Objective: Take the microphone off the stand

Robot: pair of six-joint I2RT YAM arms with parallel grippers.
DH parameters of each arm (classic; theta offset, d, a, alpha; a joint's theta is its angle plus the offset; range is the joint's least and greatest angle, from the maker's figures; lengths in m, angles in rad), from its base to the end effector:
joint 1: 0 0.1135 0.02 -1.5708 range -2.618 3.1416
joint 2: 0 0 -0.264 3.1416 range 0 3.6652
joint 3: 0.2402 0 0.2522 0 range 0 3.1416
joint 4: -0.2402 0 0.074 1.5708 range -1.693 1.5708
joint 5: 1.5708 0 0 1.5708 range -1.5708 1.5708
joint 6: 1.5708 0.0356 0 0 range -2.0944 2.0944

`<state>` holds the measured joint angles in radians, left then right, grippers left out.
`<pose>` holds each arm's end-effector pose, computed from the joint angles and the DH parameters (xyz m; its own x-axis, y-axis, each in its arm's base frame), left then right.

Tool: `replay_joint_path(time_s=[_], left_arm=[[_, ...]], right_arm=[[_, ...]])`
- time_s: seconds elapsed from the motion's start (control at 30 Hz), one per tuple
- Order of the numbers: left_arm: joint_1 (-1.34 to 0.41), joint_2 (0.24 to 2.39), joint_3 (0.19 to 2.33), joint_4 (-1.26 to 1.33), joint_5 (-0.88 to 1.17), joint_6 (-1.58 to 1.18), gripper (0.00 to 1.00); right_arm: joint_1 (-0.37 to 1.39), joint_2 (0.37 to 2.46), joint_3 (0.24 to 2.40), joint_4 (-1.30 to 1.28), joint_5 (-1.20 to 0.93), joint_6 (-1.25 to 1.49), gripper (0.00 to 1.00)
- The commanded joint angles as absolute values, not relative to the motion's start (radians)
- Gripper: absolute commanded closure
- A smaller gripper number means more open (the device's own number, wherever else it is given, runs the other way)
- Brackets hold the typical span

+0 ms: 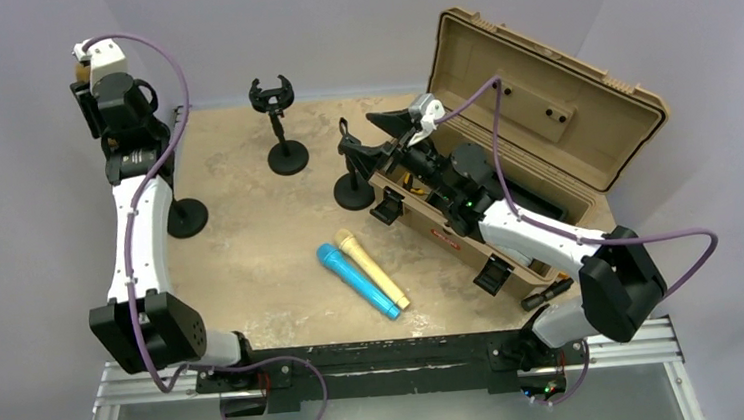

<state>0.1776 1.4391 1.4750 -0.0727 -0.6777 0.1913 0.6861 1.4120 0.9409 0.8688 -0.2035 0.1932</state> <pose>0.3205 0.0802 0.4402 -0.1790 0.1184 -0.9767 -0.7337 0.6453 0.2127 0.2462 0.2109 0.3586 0.1473 0.3636 -0.9198 -0.8079 0.5807 0.1002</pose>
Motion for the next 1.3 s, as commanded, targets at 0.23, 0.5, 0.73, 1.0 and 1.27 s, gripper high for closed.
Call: replay_joint_path(time_s=[0.23,0.5,0.73,1.0,1.27], left_arm=[[0.150,1.160,1.331,-0.263,-0.279,-0.034,1.00],[0.008,1.022,1.266,-0.315,-0.217,-0.013,1.00],[-0.079,0.940,1.184,-0.319,0.030,-0.046,1.00],[-0.187,0.887,1.147,-0.380,0.107,-0.055,1.00],[-0.206,0.868,1.089,-0.308,0.148,-0.059,1.00]], right_arm=[[0.686,1.442,0.951,0.904,-0.172,0.165,0.13],[0.687,1.442,0.961,0.876,-0.155,0.149,0.13],[0.688,1.439,0.991,0.829,-0.177,0.141,0.13],[0.718,1.405,1.062,0.751,-0.200,0.055,0.13],[0.842,1.478,1.165,0.777,-0.328,-0.075,0.11]])
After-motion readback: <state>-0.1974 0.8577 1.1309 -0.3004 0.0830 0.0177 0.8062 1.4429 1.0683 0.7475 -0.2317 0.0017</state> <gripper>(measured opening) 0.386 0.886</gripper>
